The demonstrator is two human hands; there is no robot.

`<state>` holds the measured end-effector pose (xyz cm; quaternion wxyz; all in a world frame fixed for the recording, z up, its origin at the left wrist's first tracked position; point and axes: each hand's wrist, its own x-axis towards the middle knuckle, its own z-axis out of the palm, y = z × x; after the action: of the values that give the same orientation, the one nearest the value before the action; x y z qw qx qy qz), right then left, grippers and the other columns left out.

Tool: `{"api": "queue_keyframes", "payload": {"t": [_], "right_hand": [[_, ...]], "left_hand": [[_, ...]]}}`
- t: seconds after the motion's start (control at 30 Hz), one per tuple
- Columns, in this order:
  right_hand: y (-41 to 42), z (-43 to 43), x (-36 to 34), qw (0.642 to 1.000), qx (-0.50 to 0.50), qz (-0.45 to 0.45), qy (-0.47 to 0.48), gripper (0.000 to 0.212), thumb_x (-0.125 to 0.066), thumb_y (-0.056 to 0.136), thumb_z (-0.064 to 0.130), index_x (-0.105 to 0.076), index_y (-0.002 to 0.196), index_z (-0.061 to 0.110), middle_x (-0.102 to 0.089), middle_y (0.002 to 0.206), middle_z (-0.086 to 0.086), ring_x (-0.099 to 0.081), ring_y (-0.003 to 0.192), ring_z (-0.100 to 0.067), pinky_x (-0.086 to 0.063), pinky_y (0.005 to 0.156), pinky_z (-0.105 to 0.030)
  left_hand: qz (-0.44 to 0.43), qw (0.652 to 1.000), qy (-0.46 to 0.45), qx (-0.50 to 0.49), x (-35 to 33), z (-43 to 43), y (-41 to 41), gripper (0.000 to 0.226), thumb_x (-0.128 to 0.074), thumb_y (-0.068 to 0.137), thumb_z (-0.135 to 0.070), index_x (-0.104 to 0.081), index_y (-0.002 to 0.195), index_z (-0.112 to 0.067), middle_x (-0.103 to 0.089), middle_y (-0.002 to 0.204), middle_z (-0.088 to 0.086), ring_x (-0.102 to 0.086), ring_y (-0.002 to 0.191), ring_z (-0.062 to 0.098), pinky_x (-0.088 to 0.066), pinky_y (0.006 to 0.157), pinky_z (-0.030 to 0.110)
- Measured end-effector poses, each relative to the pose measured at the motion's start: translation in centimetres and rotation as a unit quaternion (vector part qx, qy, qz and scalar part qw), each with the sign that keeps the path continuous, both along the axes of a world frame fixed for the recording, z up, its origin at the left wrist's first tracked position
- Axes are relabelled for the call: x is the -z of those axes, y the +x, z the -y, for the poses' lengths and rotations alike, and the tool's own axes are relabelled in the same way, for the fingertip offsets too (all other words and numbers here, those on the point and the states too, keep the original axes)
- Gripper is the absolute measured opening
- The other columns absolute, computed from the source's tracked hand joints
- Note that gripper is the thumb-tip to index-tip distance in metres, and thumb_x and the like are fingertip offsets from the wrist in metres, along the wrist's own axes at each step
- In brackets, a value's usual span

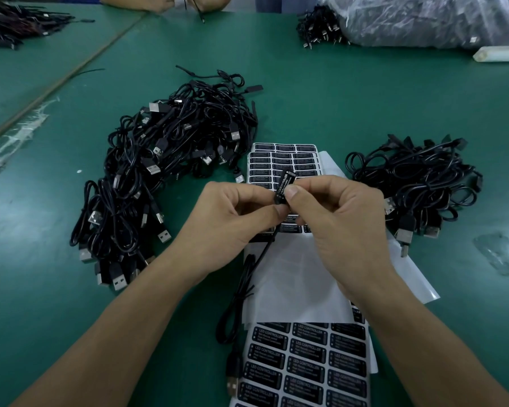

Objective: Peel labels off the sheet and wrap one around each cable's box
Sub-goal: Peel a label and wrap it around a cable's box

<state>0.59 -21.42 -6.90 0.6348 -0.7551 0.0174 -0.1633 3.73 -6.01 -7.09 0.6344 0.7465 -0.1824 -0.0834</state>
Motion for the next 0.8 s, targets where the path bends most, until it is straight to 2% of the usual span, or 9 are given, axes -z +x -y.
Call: {"api": "queue_keyframes", "payload": {"t": [0.13,0.23,0.3,0.6,0.8], "right_hand": [[-0.11,-0.11,0.09,1.0,0.002,0.014,-0.01,0.014,-0.074,0.088,0.013,-0.076,0.079,0.023,-0.073,0.071,0.008,-0.065,0.063,-0.003,-0.051,0.063,-0.018],[-0.22,-0.16,0.1,1.0,-0.003,0.024,-0.007,0.019,-0.073,0.088,0.011,-0.074,0.077,0.027,-0.074,0.07,0.008,-0.066,0.063,-0.004,-0.052,0.063,-0.017],[-0.23,-0.18,0.06,0.999,-0.005,0.03,-0.009,0.02,-0.073,0.088,0.01,-0.074,0.077,0.027,-0.073,0.07,0.009,-0.066,0.062,-0.004,-0.052,0.063,-0.016],[-0.49,-0.63,0.18,0.996,0.018,0.069,-0.048,0.021,-0.076,0.084,0.01,-0.074,0.076,0.029,-0.073,0.071,0.015,-0.069,0.065,-0.005,-0.051,0.061,-0.012],[-0.72,-0.65,0.33,0.996,0.038,0.067,-0.053,0.015,-0.079,0.082,0.015,-0.074,0.078,0.028,-0.072,0.072,0.015,-0.07,0.067,-0.007,-0.053,0.063,-0.014]], "left_hand": [[-0.004,1.0,-0.007,-0.004,-0.03,0.04,-0.13,0.014,-0.072,0.09,-0.01,-0.075,0.077,-0.004,-0.059,0.074,0.03,-0.05,0.065,0.021,-0.041,0.064,0.035],[-0.02,0.999,-0.031,-0.009,0.08,-0.03,-0.12,0.021,-0.069,0.092,-0.011,-0.079,0.075,-0.013,-0.067,0.065,0.006,-0.058,0.063,0.009,-0.049,0.064,0.019],[-0.023,0.999,-0.031,-0.014,0.1,0.04,-0.08,0.025,-0.066,0.094,-0.009,-0.078,0.073,-0.012,-0.067,0.063,0.0,-0.059,0.062,0.007,-0.049,0.062,0.016],[-0.024,0.997,-0.042,-0.054,0.18,0.35,-0.08,0.025,-0.067,0.089,0.002,-0.08,0.076,-0.015,-0.068,0.063,0.002,-0.057,0.061,0.008,-0.047,0.059,0.016],[-0.027,0.997,-0.052,-0.059,0.1,0.5,-0.16,0.023,-0.066,0.089,0.002,-0.078,0.072,-0.008,-0.065,0.059,0.0,-0.054,0.057,0.007,-0.046,0.057,0.016]]}}
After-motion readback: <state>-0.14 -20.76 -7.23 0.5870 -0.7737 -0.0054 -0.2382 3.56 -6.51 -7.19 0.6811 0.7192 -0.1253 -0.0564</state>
